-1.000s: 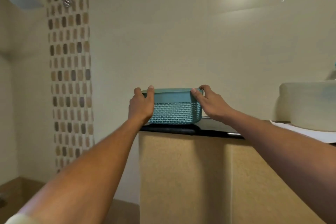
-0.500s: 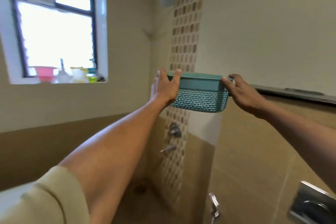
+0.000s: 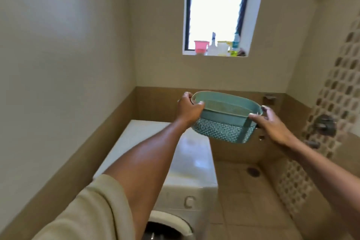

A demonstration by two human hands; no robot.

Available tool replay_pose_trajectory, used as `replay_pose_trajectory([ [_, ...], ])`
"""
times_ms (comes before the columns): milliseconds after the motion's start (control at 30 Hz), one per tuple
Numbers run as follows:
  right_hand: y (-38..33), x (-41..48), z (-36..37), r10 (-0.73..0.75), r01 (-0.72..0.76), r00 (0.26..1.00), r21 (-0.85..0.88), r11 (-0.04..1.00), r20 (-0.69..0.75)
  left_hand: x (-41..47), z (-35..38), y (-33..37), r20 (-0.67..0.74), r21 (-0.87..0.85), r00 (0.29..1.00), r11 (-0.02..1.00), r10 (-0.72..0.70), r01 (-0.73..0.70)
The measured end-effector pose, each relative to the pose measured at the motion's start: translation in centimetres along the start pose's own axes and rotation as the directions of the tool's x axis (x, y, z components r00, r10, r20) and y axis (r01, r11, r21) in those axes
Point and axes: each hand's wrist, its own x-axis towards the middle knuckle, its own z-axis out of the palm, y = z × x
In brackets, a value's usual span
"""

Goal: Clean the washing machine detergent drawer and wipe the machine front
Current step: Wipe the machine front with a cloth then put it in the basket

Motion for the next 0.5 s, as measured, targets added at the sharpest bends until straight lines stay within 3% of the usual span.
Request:
replay_pose_trajectory([
  [200,-2.4,1.2,14.4,-0.017,-0.003,0.982,0.106,0.994,0.19,0.6,-10.4,-9.3,-0.034,0.088,0.992,0.988,-0.121,0.124],
  [500,-2.9,7.6,32.8,0.049,-0.073,0.938,0.058,0.996,0.342,7.6,-19.8,-22.9,-0.055,0.185,0.964,0.946,-0.261,0.267],
])
